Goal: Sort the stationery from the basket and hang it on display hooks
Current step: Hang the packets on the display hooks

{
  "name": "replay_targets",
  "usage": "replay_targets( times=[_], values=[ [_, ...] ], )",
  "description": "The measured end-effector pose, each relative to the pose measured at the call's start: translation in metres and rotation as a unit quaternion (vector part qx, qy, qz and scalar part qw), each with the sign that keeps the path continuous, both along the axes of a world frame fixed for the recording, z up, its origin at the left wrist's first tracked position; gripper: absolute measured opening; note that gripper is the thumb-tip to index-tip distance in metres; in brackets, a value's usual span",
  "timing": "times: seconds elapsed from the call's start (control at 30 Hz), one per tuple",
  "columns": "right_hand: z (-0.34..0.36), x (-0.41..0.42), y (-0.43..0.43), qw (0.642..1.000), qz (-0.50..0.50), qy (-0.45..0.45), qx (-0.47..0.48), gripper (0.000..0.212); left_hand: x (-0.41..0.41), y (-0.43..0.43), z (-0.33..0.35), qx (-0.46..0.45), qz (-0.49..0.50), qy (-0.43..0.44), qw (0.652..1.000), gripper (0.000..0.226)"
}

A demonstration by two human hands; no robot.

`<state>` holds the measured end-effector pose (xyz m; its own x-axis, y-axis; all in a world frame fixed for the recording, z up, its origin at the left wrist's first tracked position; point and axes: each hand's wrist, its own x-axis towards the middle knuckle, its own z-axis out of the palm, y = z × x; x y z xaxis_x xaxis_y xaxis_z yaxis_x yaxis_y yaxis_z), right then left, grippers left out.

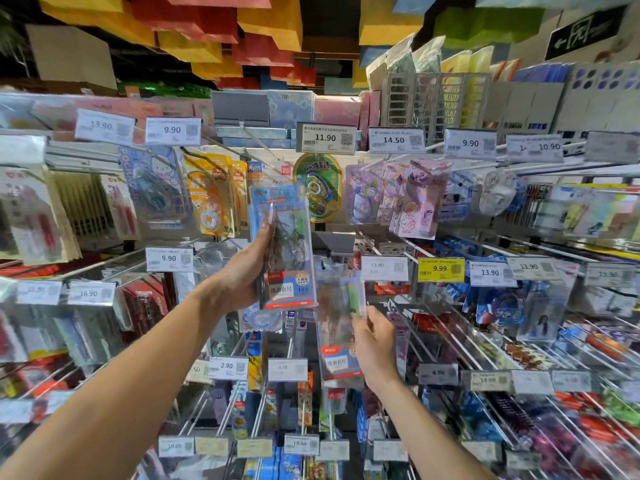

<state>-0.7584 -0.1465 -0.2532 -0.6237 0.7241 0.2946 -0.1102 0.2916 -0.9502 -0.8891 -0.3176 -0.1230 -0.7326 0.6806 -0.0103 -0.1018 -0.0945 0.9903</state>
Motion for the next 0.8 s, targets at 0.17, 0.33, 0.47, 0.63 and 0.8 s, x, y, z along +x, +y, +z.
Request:
replay_targets(
  times=[0.17,0.33,0.47,0.63,0.8],
  values=[
    [0.016,-0.001,-0.014,0.997,0.022,-0.048,0.049,0.027,0.003,0.001,0.001,0.010,0.005,-0.006,1.000,0.067],
    [0.014,-0.003,-0.015,0.997,0.042,-0.059,0.019,0.023,-0.002,0.002,0.000,0.030,0.003,-0.032,0.999,0.068],
    [0.011,-0.004,-0.016,0.996,0.056,-0.065,-0.009,0.025,0.003,0.001,0.002,0.028,-0.005,-0.036,0.999,0.062],
    [0.020,-0.016,-0.017,0.994,0.054,-0.073,-0.057,0.018,0.000,0.002,0.001,0.033,-0.005,-0.034,0.999,0.059],
    [0.033,-0.036,-0.007,0.988,0.026,-0.134,-0.072,0.014,-0.001,0.001,0.000,0.030,-0.023,-0.022,0.999,0.069]
  ],
)
